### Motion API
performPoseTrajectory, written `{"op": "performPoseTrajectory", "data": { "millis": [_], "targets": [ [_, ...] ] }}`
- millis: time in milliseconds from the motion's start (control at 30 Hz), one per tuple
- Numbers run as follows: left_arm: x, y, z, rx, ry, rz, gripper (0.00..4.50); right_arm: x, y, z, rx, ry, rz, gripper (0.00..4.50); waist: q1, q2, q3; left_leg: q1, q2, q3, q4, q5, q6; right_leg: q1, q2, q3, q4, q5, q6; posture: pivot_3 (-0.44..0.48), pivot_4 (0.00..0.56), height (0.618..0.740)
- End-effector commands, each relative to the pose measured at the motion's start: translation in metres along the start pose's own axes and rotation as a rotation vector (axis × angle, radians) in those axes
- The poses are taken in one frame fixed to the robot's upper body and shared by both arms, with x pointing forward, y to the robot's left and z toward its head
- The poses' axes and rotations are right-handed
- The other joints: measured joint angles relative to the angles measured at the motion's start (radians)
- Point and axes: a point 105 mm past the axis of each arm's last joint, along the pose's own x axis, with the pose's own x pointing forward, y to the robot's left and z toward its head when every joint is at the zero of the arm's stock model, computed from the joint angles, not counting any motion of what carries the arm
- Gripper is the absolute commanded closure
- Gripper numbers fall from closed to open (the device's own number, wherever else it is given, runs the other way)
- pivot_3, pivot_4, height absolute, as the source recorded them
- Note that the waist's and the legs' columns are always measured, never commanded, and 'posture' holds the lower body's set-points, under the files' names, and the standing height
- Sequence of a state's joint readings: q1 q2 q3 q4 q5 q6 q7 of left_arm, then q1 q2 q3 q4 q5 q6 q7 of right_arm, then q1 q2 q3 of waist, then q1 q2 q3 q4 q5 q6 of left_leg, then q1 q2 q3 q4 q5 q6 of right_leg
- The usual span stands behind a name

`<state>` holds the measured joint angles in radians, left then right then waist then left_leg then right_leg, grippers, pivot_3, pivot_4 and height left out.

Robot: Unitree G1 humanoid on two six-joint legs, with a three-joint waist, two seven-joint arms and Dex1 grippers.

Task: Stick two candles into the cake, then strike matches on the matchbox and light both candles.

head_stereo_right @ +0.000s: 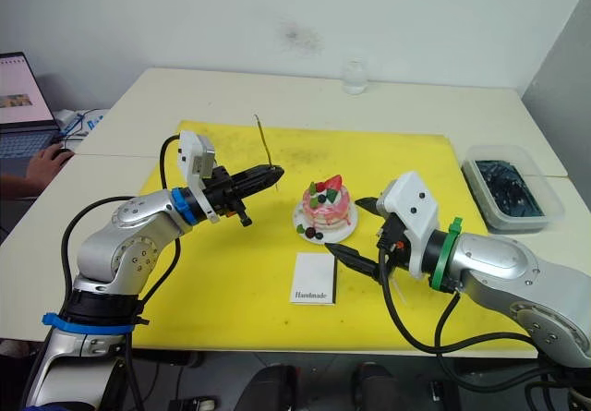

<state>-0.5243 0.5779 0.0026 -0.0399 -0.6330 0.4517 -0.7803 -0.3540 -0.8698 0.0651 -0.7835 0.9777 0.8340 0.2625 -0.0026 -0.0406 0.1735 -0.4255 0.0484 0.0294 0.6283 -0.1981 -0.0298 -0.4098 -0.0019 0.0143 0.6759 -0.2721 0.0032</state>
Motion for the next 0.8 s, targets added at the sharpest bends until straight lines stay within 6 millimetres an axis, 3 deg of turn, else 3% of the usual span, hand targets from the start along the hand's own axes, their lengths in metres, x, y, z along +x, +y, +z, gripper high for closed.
{"op": "performPoseTrajectory", "data": {
  "millis": [33,367,600,800],
  "targets": [
    [-0.002,0.001,0.012,0.032,-0.041,-0.005,4.5,0.0,0.005,0.005,-0.042,-0.02,0.009,0.06,0.0,0.0,0.0,0.0,0.0,0.0,0.0,0.0,0.0,0.0,0.0,0.0,0.0,0.0,0.0,0.0,0.15,0.74],
    [0.005,0.001,0.007,0.02,-0.043,-0.029,4.5,0.004,0.01,0.005,-0.058,-0.033,0.016,0.06,0.0,0.0,0.0,0.0,0.0,0.0,0.001,0.0,0.0,0.0,0.001,0.0,0.001,0.0,0.0,0.0,0.15,0.74],
    [0.013,-0.011,0.01,-0.041,-0.057,-0.099,4.5,0.007,0.012,0.003,-0.058,-0.035,0.009,0.06,-0.001,0.0,0.0,0.0,-0.001,0.0,0.001,0.0,0.0,0.0,0.003,0.0,0.001,0.0,0.0,0.0,0.15,0.74],
    [0.027,-0.013,0.008,-0.03,-0.078,-0.094,4.5,0.009,0.008,-0.004,-0.065,0.004,-0.033,0.06,-0.001,0.0,0.0,0.0,-0.001,0.0,0.001,0.0,0.0,0.0,0.003,0.0,0.002,0.0,0.0,0.0,0.15,0.74]
  ]
}}
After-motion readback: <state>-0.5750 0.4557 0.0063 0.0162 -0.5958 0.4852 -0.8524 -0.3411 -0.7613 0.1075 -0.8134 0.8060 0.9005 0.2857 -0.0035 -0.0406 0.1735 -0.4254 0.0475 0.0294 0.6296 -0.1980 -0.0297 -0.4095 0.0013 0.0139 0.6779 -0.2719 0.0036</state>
